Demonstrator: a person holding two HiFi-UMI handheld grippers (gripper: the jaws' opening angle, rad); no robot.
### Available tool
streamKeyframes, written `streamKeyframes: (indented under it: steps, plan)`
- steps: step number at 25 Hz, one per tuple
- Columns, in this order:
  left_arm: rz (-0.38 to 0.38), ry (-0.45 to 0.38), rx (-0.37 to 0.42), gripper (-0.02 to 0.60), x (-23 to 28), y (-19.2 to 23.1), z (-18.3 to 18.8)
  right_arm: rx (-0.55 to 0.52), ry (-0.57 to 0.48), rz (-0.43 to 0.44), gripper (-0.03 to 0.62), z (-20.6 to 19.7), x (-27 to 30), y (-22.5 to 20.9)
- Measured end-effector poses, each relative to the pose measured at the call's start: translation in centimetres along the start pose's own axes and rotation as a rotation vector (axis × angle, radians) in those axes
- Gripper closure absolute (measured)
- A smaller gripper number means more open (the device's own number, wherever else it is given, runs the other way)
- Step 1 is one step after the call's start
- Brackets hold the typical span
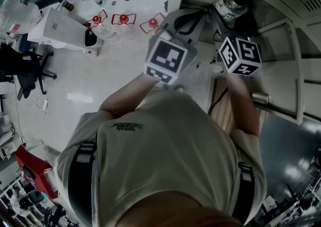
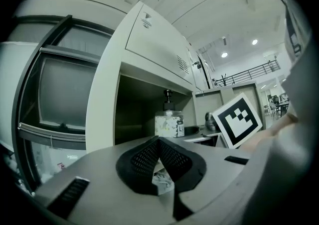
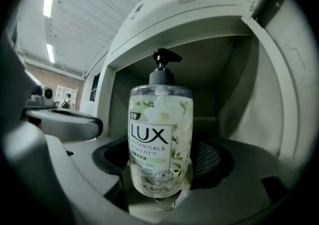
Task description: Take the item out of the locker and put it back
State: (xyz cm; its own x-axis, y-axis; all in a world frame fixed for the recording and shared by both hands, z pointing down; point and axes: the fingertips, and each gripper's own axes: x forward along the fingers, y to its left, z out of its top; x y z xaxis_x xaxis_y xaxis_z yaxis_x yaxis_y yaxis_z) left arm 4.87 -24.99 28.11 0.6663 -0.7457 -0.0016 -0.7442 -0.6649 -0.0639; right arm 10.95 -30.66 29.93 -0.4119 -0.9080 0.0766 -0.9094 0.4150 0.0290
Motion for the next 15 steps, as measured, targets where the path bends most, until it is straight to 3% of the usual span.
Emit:
streamKeyframes:
  steps: [8,15]
  plan:
    - [-0.004,0.000,-0.002,0.569,1.2,0.2,0.1,-0.011,0.016,-0.028,0.229,0.3,2.9,-1.3]
    - [-0.001,0.016,-0.014,0.569,1.6,0.5,-0.8,-0.019,0.057,-0.075,0.229,-1.9,5.1,-2.4]
